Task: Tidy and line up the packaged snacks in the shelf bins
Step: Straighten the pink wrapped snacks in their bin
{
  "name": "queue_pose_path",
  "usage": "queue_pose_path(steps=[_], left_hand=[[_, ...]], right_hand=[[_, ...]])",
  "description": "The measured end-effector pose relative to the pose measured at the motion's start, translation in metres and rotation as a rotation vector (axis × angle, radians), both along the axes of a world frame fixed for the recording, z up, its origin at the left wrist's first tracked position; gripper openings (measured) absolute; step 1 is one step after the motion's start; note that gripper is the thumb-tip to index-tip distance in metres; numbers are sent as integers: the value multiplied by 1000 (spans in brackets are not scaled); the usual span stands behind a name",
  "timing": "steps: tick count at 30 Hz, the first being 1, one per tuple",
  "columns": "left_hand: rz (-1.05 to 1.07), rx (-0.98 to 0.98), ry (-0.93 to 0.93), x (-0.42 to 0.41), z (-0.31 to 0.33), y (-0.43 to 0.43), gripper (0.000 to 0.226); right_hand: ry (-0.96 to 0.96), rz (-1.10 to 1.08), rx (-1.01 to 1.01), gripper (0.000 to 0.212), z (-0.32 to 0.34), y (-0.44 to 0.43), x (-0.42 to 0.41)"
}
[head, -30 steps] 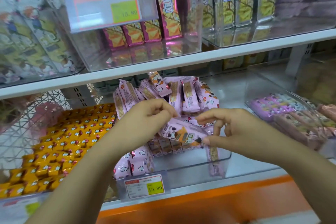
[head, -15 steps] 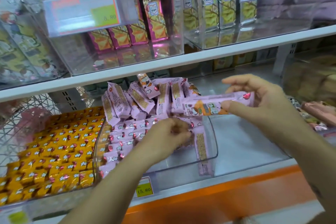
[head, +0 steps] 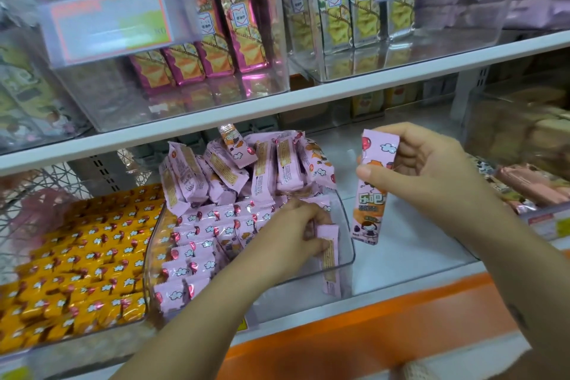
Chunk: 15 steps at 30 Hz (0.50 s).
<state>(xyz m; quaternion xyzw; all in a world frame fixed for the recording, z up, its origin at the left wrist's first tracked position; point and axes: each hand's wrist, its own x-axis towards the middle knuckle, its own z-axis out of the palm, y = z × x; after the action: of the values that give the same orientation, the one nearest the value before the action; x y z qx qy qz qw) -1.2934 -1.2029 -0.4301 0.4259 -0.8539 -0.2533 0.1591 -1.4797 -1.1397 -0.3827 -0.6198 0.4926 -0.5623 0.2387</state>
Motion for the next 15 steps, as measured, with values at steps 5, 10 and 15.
queue_pose_path(steps=[5, 10, 15], left_hand=[[-56, 171, 83, 23, 13, 13, 18], [-131, 209, 266, 57, 29, 26, 21], [-157, 34, 203, 76, 38, 32, 8]], right_hand=[[-34, 61, 31, 30, -2, 0, 4], [-19, 118, 66, 29, -4, 1, 9], [-19, 155, 87, 38, -4, 3, 19]])
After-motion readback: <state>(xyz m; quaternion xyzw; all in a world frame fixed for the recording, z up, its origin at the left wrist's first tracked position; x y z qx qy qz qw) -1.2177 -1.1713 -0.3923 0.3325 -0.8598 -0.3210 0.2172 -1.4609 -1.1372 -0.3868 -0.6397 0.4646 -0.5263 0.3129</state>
